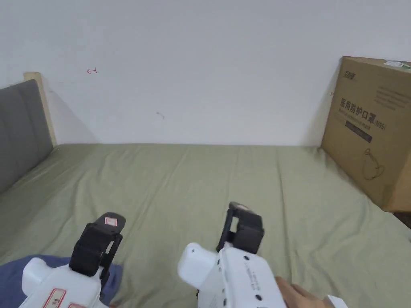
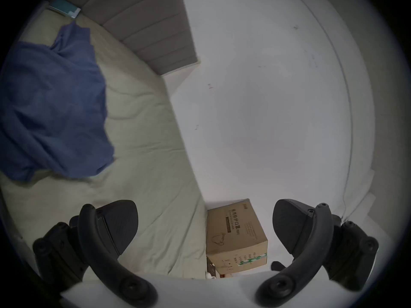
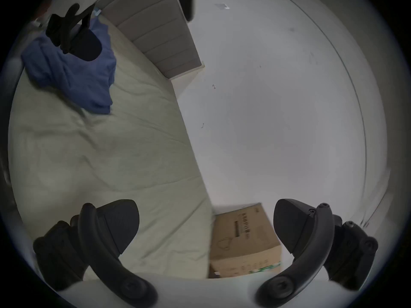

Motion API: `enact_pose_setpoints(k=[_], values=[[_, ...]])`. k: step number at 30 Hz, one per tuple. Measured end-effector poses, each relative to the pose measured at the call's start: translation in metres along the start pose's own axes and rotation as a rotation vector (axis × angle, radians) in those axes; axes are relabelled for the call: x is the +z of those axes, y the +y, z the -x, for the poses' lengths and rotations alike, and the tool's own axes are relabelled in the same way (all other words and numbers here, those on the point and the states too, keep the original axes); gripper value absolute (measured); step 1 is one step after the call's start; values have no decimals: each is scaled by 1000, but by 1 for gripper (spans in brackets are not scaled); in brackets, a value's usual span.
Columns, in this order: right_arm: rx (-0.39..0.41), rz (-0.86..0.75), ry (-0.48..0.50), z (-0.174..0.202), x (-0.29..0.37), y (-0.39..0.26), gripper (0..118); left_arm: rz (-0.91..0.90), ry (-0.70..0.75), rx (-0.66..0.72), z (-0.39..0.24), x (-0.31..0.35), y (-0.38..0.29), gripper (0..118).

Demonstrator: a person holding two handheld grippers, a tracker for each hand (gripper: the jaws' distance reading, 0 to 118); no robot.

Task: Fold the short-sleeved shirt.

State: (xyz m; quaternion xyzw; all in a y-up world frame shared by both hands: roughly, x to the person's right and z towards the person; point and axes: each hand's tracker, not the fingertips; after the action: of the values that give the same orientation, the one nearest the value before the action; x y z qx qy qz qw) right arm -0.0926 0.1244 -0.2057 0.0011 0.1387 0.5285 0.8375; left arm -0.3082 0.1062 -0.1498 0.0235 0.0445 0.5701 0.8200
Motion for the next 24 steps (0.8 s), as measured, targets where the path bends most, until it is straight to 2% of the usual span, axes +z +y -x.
enact_pose_setpoints(k=[2, 3, 6, 7, 9, 10, 12, 14, 17, 18, 21, 24], values=[[-345, -11, -19, -36, 1, -1, 118, -9, 8, -235, -34, -4, 5, 118], [-544, -7, -30, -60, 3, -2, 118, -21, 17, -376, -56, -6, 7, 118], [-1064, -75, -97, -112, 10, -26, 118, -58, 31, -833, -113, -7, -9, 118], [-1185, -78, -140, -116, 11, -40, 118, -57, 47, -979, -124, -8, -21, 118], [-1352, -79, -214, -108, 15, -73, 118, -29, 145, -1219, -133, -8, -48, 118], [-1383, -55, -224, -99, 17, -88, 118, -20, 175, -1290, -130, -7, -61, 118], [-1392, 67, -239, -85, 13, -105, 118, 51, 163, -1303, -112, -9, -76, 118], [-1383, 167, -157, -82, 6, -111, 118, 126, 206, -1254, -102, -14, -82, 118], [-1414, 118, -168, -89, 8, -113, 118, 100, 229, -1227, -106, -17, -78, 118], [-1399, 99, -189, -94, 8, -107, 118, 38, 192, -1239, -108, -15, -77, 117], [-1274, 88, -203, -105, 9, -97, 118, -29, 167, -1288, -119, -12, -69, 115], [-1177, 99, -216, -101, 14, -88, 118, -72, 189, -1327, -121, -11, -68, 115]])
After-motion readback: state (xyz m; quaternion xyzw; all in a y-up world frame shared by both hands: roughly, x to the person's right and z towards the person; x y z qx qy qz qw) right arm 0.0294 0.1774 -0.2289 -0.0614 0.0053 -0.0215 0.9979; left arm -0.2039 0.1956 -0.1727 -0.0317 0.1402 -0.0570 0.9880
